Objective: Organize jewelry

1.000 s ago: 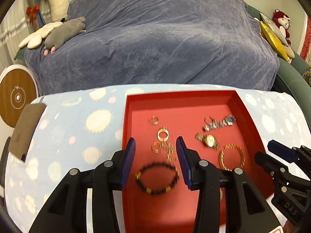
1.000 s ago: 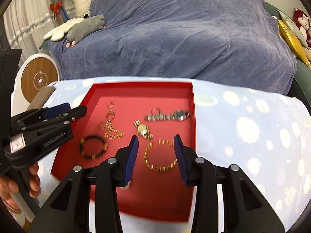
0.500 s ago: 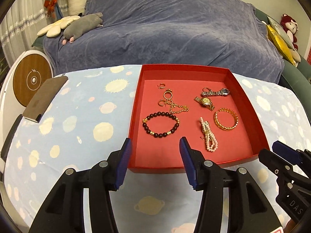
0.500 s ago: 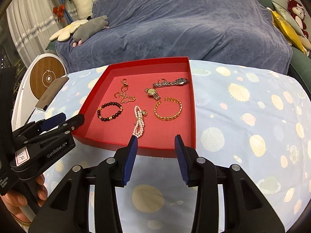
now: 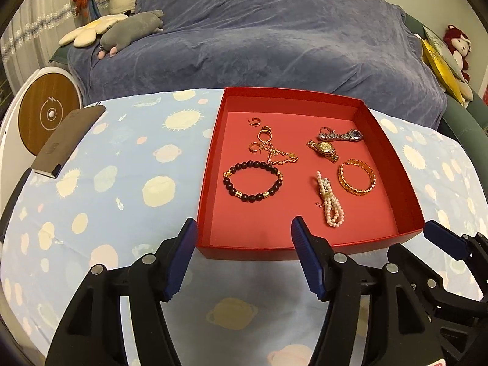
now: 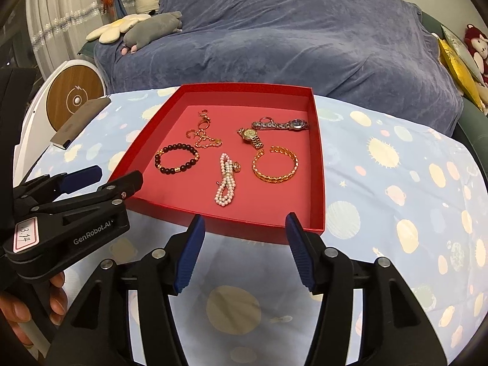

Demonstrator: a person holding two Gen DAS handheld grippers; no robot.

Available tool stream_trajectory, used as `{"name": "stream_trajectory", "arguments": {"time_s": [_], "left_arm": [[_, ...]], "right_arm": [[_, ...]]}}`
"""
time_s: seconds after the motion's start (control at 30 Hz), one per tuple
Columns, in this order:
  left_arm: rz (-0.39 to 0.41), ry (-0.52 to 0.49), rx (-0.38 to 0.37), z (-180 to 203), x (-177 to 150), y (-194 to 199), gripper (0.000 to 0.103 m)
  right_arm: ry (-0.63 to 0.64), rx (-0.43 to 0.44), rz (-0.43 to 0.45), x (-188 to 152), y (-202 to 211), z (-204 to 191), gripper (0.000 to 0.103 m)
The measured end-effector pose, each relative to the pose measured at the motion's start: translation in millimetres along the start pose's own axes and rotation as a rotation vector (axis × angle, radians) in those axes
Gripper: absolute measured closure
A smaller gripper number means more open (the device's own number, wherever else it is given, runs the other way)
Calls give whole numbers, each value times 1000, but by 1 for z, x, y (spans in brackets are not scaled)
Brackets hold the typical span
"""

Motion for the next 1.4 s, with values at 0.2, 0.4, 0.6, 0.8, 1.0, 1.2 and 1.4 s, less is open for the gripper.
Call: {"name": "stream_trajectory", "arguments": {"time_s": [0.2,0.4,0.6,0.8,1.0,1.2,1.4], "left_arm": [[19,-10,27,1,-3,6,35],[16,-16,49,0,-9,9,31],[2,-12,62,-2,-13,9,31],[-1,-31,76,-2,-19,8,30],[-5,-25,90,-5,-21,7,30],[2,0,86,-6,-21,11,30],[7,-2,100,-4,-20,11,30]], "right_arm": [[1,-12,18,-2,4,-4,46],[-3,-11,33,-1,8,-3,45],[-25,-23,22,-7,6,-1,37],[-19,-35,14,-13,6,-2,34],[-17,-48,18,-15,7,-4,32],[-44,-60,34,-14,10,3,25],[-40,-66,37,-13,11,4,25]]}}
Point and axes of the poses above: each gripper's, at about its wrist camera, not at the fingertips, and y roughly against the way its jaws point, z to its right, x to its top, the point moved 7 cm from there along -y, roughly the way its jaws point, and after that the axes turned 8 degrees about x, right-handed, at the moved point
